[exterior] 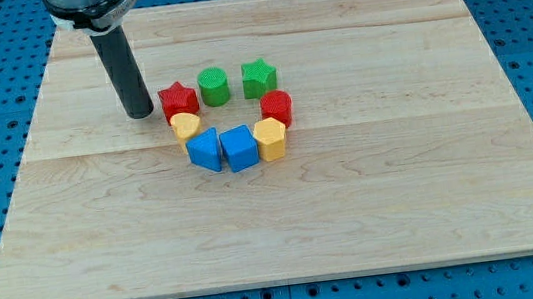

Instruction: Adjust the green circlered star and cube

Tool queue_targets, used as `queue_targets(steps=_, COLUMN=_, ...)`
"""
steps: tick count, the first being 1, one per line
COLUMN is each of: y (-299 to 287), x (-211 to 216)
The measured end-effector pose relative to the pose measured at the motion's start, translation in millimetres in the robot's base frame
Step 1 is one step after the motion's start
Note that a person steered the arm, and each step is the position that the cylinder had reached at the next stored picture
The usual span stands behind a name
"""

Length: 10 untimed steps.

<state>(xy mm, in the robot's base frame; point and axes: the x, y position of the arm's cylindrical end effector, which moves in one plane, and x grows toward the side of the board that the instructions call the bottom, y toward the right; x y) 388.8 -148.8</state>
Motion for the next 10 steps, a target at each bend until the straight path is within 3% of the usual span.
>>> queue_targets(steps=5, y=34, x=4)
queue_targets(steps=7, y=36, x=-46)
queue_targets(steps=10, y=79, x=-49)
